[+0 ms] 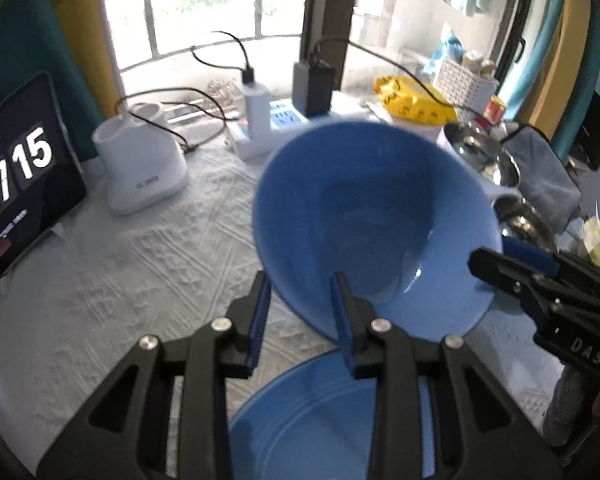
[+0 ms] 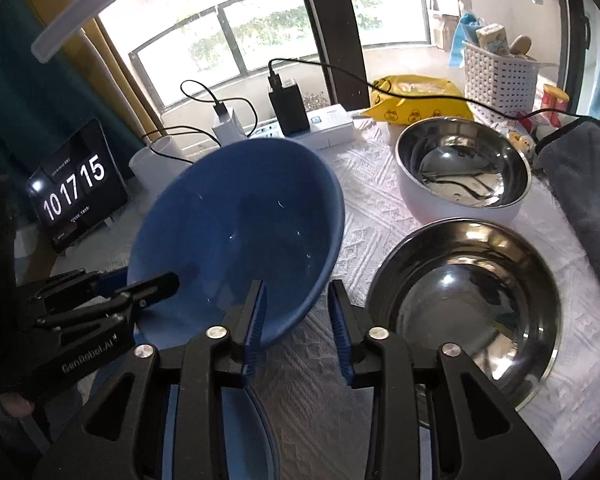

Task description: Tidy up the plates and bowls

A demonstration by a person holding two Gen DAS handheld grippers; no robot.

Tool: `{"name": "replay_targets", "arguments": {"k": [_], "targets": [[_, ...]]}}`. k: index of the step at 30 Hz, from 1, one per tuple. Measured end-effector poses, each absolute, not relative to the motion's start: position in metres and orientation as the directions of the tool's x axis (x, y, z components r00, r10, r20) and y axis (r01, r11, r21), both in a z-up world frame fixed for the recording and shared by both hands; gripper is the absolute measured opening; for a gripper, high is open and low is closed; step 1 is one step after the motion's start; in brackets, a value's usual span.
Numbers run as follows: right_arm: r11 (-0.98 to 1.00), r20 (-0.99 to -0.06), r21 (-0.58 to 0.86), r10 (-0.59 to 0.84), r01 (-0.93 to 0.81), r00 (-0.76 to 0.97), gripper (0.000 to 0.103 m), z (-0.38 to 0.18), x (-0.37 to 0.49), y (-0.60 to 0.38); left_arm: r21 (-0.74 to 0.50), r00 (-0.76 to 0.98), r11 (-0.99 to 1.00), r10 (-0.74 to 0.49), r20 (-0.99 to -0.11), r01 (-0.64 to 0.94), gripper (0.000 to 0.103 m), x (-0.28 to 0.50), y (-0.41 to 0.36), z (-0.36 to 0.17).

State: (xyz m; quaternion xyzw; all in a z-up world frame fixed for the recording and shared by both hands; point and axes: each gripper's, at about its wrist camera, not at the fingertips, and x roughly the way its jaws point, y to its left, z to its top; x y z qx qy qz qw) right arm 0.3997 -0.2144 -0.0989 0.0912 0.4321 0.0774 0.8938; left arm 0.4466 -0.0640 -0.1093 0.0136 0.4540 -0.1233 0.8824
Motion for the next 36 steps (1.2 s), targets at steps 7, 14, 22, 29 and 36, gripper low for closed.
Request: {"name": "replay_targets", "arguments": {"k": [7,14,22,29,36], "targets": [[0.97,-0.728,0.239,0.212,-0.048,0.651,0.047,-0.076,0.384,-0.229,-0.058,0.638,0.985,-0.15,-0.755,0.163,0.042,0.427,-0.057,-0.08],[0.97,-0.695,0.24,0.194,-0.032,0.693,0.048,-0.055,0.361,-0.25,-0.088,0.677,0.978,-0.193,-0.71,0.187,0.044,0.395,-0.073,-0.052],[0.971,-0.684,0.239,0.18,-0.015,0.707,0.048,-0.047,0.341,-0.276,-0.119,0.637,0.959,-0.262,-0.725,0.258,0.044,0.374,-0.131,-0.057],[0.973,-0.679,0.231,0.177,-0.021,0.712,0.048,-0.044,0.333,-0.302,-0.173,0.603,0.948,-0.304,-0.737,0.267,0.044,0.368,-0.165,-0.065],[0.971,-0.682,0.238,0.171,-0.004,0.712,0.048,-0.049,0.336,-0.332,-0.238,0.558,0.939,-0.339,-0.757,0.247,0.044,0.382,-0.187,-0.079]]}}
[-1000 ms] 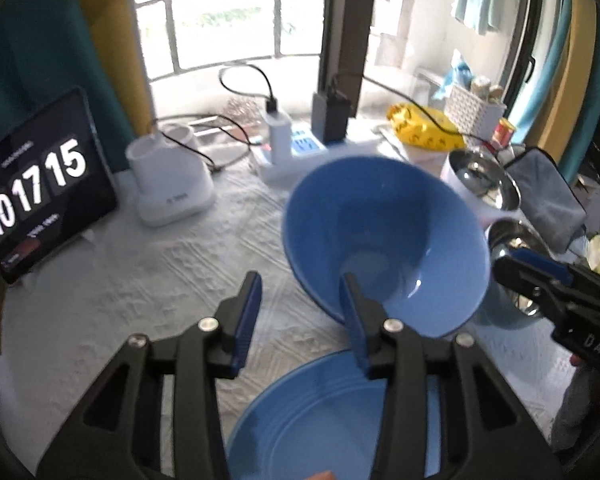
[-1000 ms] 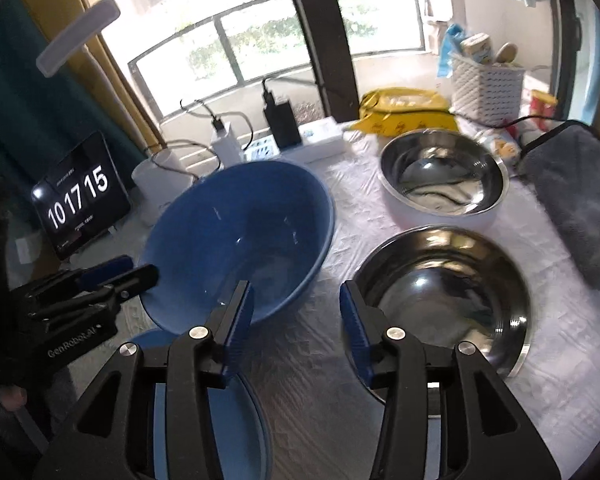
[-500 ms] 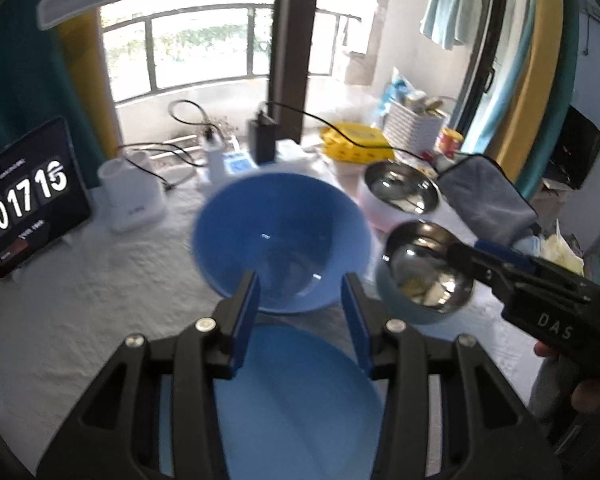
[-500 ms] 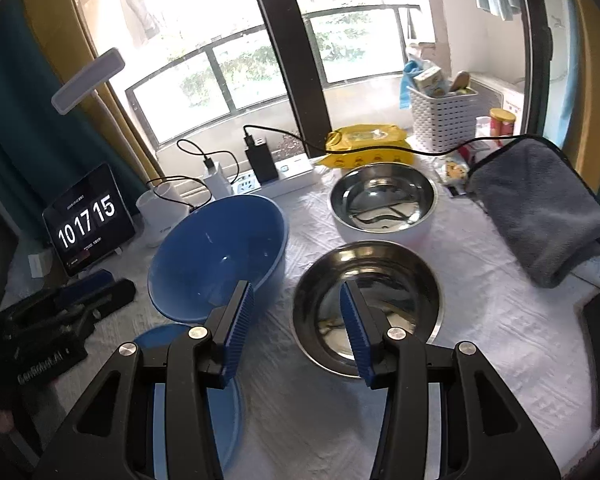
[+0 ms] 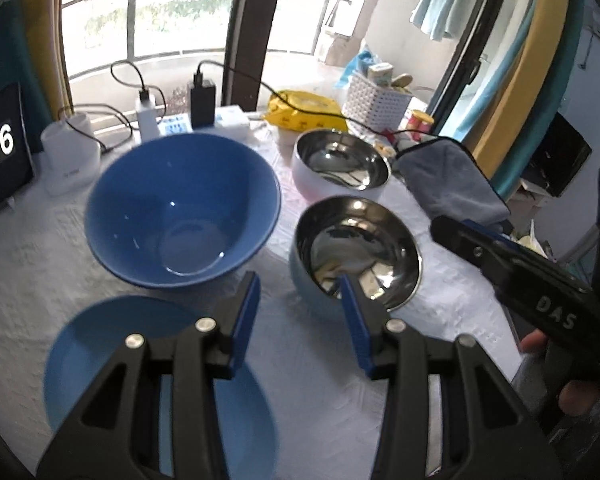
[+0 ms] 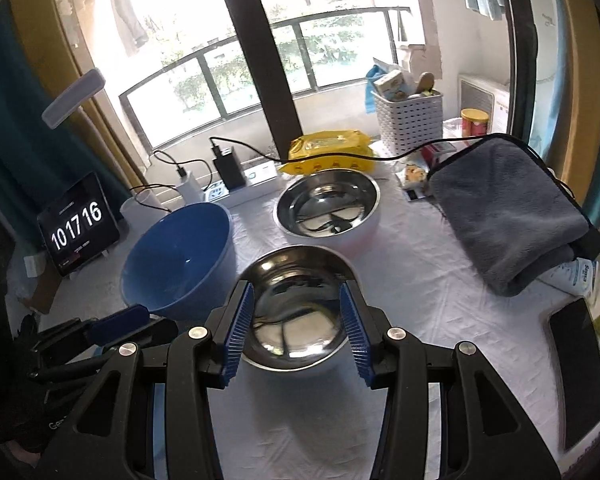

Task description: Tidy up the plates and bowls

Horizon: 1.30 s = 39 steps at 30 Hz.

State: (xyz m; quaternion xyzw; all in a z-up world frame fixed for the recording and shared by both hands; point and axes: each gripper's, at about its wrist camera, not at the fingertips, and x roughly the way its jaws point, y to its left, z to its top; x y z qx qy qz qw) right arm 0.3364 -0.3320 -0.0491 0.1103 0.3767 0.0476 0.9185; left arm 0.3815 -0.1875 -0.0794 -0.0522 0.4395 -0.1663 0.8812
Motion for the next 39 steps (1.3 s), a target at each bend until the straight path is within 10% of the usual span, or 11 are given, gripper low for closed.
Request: {"name": "replay_targets", "arguments": {"k": [39], "targets": [[0.935,-0.775,0.351,0.262,0.047,0.575,0.034,-0.14,0.383,-0.358,-0.148,0.508,0.968,-0.235,-0.829,0.205,0.042,0.412,-0.232,-0.132]]}}
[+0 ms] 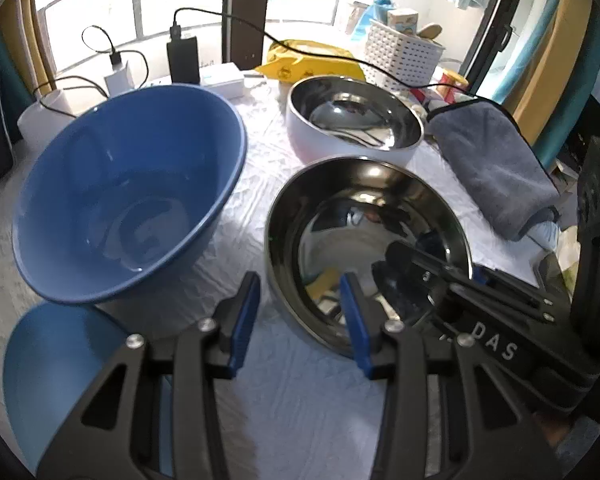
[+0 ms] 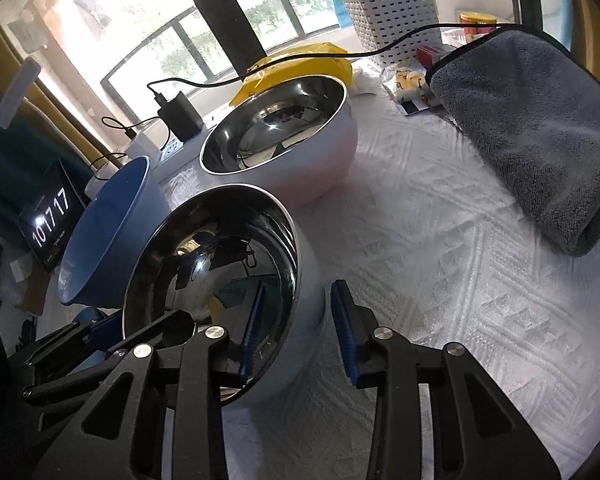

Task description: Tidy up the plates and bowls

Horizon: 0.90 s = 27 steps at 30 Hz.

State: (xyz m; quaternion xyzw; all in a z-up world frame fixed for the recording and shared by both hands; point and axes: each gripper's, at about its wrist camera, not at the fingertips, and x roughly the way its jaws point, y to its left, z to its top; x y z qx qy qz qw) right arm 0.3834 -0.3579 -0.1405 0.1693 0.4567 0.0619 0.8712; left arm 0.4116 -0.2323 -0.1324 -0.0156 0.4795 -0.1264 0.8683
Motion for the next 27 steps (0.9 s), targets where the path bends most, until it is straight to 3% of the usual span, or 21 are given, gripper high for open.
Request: {"name": "replay_targets", "arguments": {"k": [15,27], "targets": [[0.94,-0.791,0.329,0.224,0.087,0.569,0.022,-0.143,0.384,-0.361,-0.101,0.538,0.968,-0.214,-0.815,0.232,0.038,0.407,-0.241,-0.124],[0.945,-0.791,0.309,0.196,0.102,0.58,0.021,-0.132,0.379,-0.365,-0.118,0.546,0.961,-0.241,-0.802,0.251,0.038,0.4,-0.24,-0.116]]}}
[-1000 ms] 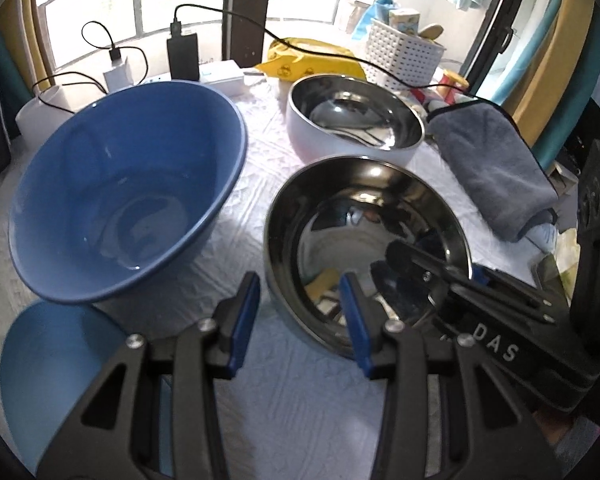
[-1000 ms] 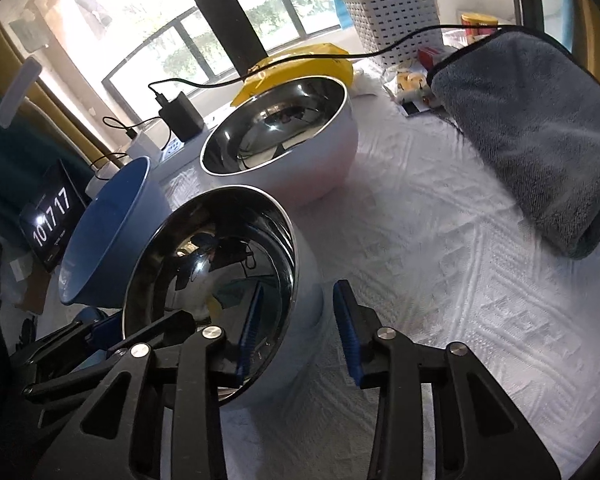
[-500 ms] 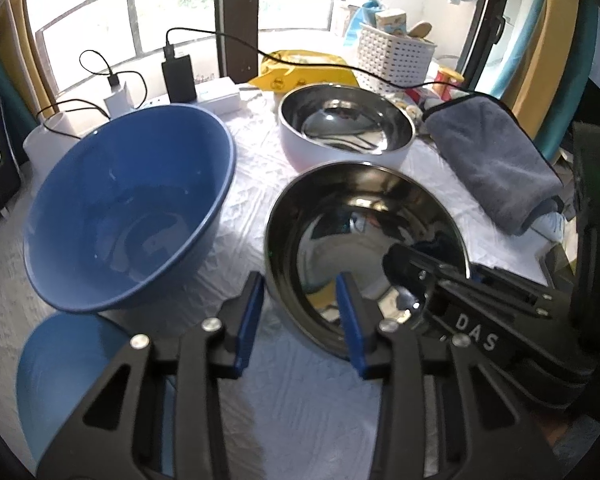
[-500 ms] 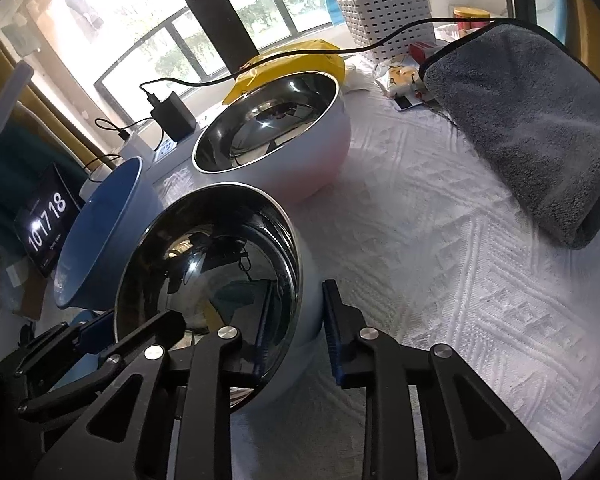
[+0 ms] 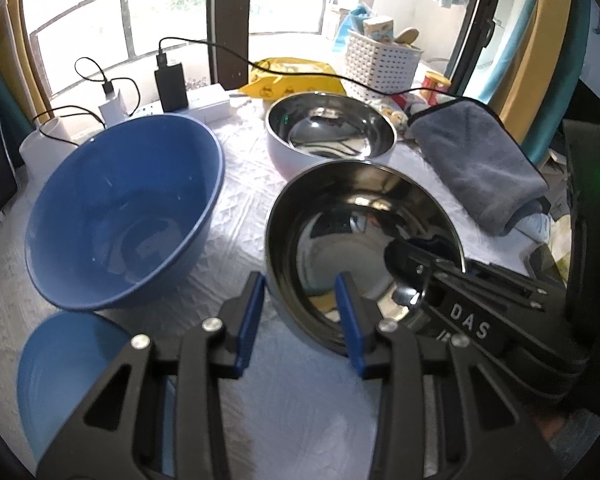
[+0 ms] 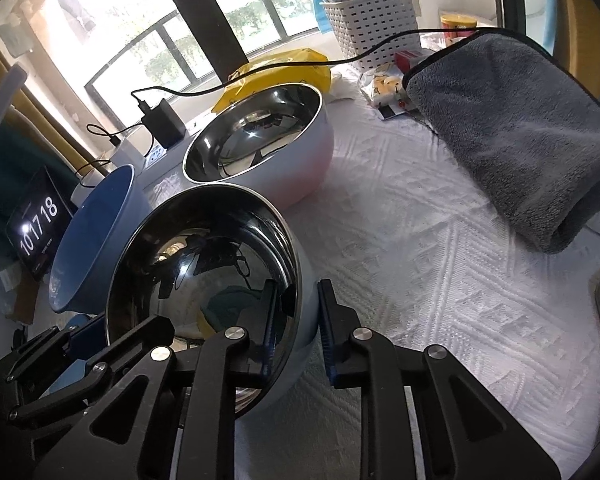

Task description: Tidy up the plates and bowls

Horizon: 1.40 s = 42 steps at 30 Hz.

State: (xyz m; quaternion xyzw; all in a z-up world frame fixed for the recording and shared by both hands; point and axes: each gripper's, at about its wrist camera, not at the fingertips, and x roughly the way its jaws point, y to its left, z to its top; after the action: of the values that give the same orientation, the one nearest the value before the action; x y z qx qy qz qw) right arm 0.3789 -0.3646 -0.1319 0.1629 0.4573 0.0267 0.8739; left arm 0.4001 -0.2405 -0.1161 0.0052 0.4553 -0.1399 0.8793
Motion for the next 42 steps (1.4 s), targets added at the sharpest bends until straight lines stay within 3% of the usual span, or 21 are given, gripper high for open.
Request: {"name": "replay_targets", "arguments": {"k": [42], "targets": [[0.969,-0.714,0.247,0.17,0.017,0.679,0.02,-0.046,0.356,-0.294,-0.15,0.666,0.963,-0.264,-0.697,0.224,0.038,0.357,-0.166,-0.039]]}}
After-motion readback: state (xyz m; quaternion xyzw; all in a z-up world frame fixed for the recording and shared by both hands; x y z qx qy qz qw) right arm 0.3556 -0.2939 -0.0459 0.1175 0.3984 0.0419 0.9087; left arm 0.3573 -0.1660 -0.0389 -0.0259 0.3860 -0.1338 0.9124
